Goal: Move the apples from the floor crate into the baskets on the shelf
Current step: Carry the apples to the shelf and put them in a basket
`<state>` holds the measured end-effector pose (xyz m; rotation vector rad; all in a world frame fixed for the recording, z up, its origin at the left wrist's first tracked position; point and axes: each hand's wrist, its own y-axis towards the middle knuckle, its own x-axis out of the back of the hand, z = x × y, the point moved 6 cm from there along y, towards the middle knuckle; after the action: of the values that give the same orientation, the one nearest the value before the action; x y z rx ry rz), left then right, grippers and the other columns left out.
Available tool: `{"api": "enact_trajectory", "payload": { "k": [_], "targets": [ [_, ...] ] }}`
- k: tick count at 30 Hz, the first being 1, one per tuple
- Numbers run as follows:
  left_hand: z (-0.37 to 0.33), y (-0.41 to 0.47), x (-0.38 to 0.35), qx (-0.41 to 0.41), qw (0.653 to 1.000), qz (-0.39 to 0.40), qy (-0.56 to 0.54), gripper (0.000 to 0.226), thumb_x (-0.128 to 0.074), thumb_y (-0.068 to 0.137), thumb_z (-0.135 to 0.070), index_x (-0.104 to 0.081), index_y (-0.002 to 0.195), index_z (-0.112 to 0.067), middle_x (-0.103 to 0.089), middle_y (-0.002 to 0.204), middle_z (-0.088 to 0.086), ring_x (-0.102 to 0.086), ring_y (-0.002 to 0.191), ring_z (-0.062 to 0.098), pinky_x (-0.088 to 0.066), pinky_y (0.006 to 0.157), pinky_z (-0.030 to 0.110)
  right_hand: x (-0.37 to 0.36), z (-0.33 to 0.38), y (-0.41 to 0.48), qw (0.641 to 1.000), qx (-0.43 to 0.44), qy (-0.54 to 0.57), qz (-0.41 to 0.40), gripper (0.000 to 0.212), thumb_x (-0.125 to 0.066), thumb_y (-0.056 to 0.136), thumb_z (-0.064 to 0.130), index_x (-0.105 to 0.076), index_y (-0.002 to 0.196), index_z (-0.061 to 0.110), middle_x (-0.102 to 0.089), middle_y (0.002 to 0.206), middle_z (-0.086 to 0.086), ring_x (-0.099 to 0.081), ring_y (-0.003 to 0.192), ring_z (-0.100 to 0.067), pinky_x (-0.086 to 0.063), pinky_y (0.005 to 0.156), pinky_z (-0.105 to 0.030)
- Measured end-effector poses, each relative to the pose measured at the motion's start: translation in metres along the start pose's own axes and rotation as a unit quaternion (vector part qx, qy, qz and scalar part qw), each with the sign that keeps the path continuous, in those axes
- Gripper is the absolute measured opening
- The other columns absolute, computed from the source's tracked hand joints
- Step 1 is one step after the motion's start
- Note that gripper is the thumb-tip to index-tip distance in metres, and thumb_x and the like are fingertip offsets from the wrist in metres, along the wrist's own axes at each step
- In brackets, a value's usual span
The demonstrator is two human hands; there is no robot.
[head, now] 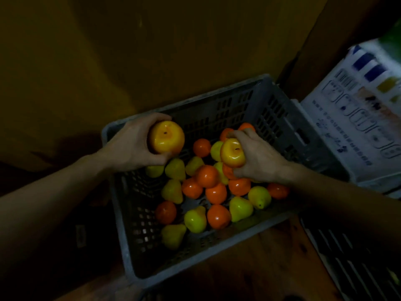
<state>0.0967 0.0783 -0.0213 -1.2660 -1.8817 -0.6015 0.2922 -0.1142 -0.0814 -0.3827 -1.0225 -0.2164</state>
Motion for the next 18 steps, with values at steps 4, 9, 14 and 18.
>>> {"api": "enact_trajectory", "payload": {
  "k": [4, 9, 14, 18],
  "targets": [
    [-0.063, -0.014, 0.061, 0.052, 0.992, -0.064, -0.091, 0.092, -0.089, 0.064, -0.04, -0.04, 0.142, -0.032, -0.053, 0.134, -0.009, -0.053, 0.12, 0.009, -0.044, 0.098, 0.029, 0.089, 0.044, -0.046, 0.986, -0.052, 0.118, -0.101, 0.096, -0.089, 0.066, 0.035, -0.035, 0.144, 0.025, -0.042, 0.135, 0.0, -0.048, 0.121, -0.019, -0.042, 0.096, -0.035],
    [-0.175, -0.052, 0.185, 0.093, 0.959, -0.18, -0.197, 0.081, -0.09, 0.066, -0.026, -0.045, 0.134, -0.038, -0.055, 0.125, -0.014, -0.059, 0.11, 0.002, -0.051, 0.085, 0.025, 0.244, 0.132, -0.123, 0.938, -0.129, 0.233, -0.22, 0.086, -0.09, 0.068, 0.041, -0.04, 0.137, 0.031, -0.048, 0.132, 0.007, -0.049, 0.113, -0.011, -0.041, 0.088, -0.032],
    [-0.294, -0.079, 0.311, 0.092, 0.941, -0.216, -0.243, 0.083, -0.084, 0.066, -0.038, -0.048, 0.14, -0.035, -0.054, 0.136, -0.007, -0.057, 0.12, 0.01, -0.05, 0.087, 0.017, 0.397, 0.222, -0.187, 0.912, -0.131, 0.268, -0.283, 0.079, -0.087, 0.073, 0.043, -0.04, 0.136, 0.038, -0.043, 0.129, 0.016, -0.048, 0.111, -0.008, -0.047, 0.091, -0.036],
    [-0.371, -0.094, 0.395, 0.086, 0.934, -0.227, -0.26, 0.082, -0.08, 0.067, -0.05, -0.046, 0.141, -0.04, -0.052, 0.139, -0.008, -0.055, 0.125, 0.015, -0.052, 0.097, 0.046, 0.488, 0.273, -0.224, 0.903, -0.129, 0.288, -0.292, 0.078, -0.085, 0.075, 0.047, -0.038, 0.138, 0.044, -0.041, 0.134, 0.016, -0.05, 0.116, -0.012, -0.049, 0.093, -0.038]
  ]
}}
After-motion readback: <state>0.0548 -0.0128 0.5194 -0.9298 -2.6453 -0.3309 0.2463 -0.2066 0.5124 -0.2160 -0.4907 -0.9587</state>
